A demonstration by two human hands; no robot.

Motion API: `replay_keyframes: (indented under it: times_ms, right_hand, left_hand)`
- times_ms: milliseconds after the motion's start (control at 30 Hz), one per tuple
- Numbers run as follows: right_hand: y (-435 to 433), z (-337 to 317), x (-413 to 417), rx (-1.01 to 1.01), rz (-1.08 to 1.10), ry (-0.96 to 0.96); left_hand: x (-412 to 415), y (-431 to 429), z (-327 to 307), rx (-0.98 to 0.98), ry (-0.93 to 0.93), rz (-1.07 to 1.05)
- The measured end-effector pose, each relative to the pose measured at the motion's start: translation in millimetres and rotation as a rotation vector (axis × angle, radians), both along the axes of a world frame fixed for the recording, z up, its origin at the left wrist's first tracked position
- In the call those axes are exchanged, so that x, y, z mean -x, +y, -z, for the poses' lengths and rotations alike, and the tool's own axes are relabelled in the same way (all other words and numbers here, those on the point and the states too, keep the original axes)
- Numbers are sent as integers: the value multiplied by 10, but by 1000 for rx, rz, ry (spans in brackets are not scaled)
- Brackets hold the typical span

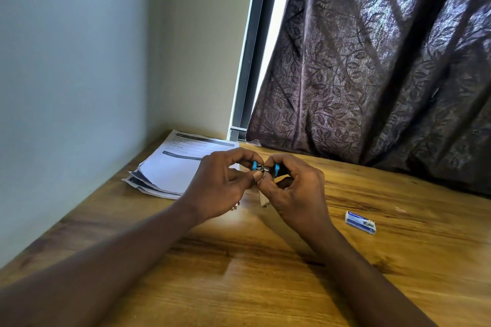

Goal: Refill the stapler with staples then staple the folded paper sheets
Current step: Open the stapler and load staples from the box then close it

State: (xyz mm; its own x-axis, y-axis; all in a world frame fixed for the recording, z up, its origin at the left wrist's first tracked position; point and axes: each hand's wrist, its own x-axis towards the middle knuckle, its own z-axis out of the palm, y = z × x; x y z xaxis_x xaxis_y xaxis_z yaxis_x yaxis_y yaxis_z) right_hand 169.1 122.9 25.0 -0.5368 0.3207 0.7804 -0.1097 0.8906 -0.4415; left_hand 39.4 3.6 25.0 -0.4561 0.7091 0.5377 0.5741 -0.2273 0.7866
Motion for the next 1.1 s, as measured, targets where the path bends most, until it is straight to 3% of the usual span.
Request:
replay_keyframes:
  times_ms: [700, 833, 967, 1100]
  right_hand:
    - [19, -43, -52, 53, -17, 74]
    - [136, -110, -163, 378, -85, 274]
    - [164, -123, -207, 533, -174, 315]
    - [238, -125, -189, 780, -272, 399]
  left_hand:
    - [-160, 84, 25, -99, -285, 115]
    - [-2, 28, -78, -263, -543, 71]
    - [93, -12, -127, -338, -636, 90]
    - [152, -32, -148, -371, -926, 183]
